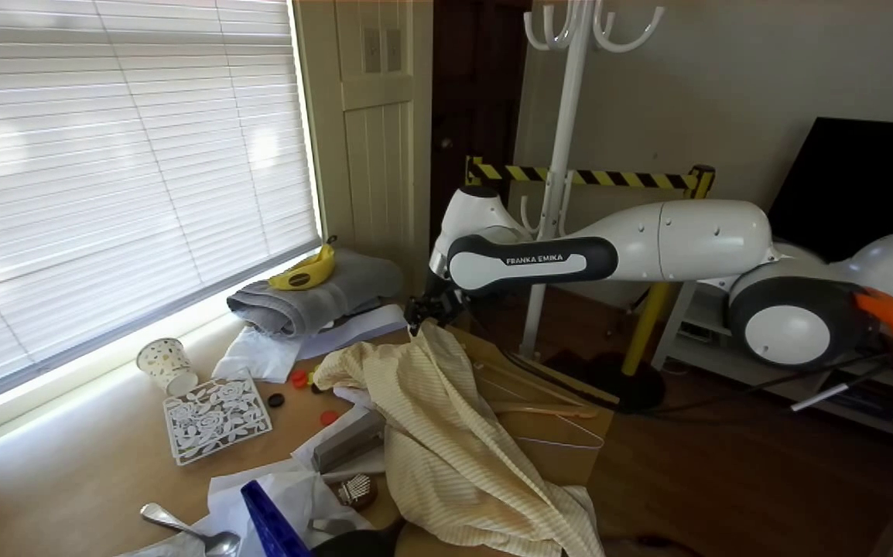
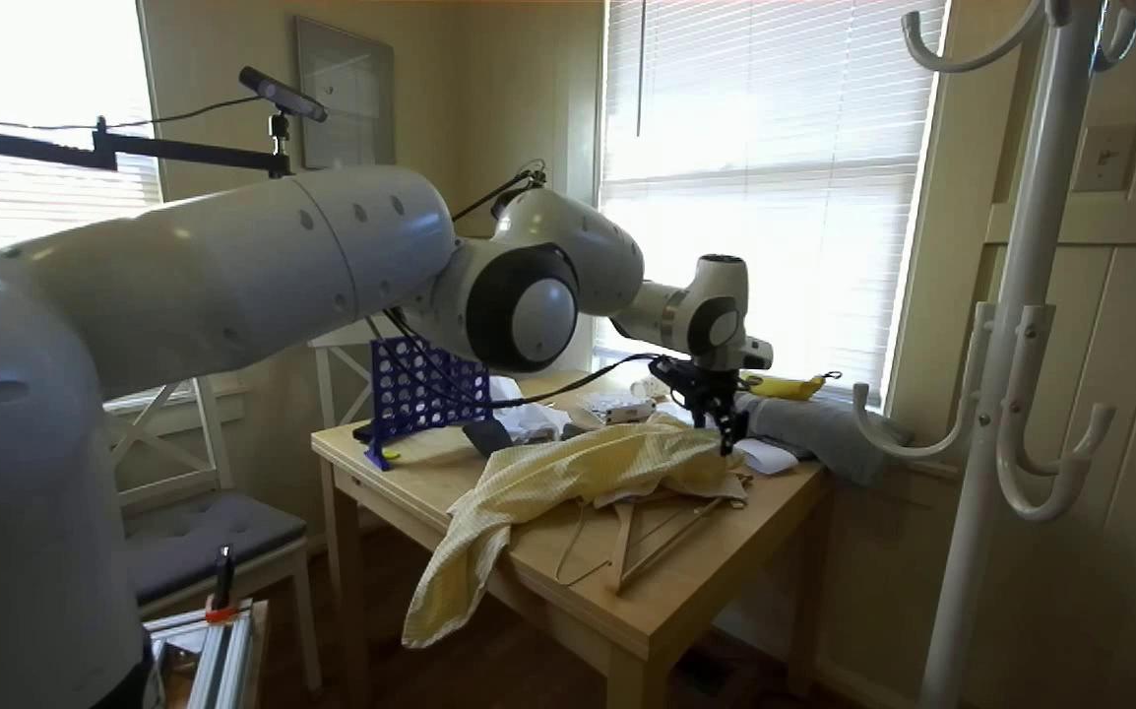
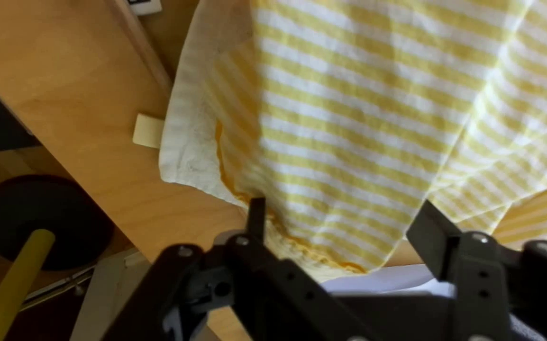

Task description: Unfold the towel on the table

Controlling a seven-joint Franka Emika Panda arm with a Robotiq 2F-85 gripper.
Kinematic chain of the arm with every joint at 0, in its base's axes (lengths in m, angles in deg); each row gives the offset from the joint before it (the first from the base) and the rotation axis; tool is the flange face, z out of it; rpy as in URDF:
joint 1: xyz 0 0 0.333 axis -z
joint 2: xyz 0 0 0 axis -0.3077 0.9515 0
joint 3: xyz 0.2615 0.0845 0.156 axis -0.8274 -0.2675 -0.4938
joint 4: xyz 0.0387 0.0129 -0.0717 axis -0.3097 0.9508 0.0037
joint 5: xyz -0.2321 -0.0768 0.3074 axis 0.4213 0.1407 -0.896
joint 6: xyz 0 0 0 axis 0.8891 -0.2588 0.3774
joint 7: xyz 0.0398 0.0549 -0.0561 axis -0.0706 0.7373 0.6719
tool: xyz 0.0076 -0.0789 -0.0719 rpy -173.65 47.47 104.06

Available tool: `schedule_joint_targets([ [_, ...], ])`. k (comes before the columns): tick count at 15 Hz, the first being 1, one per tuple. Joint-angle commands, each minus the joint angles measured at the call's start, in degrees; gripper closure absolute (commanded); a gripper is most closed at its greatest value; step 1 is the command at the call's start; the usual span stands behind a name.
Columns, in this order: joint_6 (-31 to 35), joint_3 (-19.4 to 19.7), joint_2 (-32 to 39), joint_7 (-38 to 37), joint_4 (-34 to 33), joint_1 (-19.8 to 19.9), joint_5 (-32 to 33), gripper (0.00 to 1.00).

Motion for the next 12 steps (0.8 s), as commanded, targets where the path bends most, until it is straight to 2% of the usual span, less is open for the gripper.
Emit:
schedule_joint_targets([
  [1, -0.55, -1.59, 2.12, 2.27, -3.48, 0.81, -0.98, 0.52],
  [7, -0.69, -0.31, 0.57, 0.80, -3.07, 0.37, 0.14, 0.95],
  [9, 0.41, 0.07, 0.22, 0.86, -3.27, 0.26, 0.53, 1.00],
  [12, 2.88, 1.50, -0.95, -0.39, -4.08, 0.52, 1.13, 1.00],
])
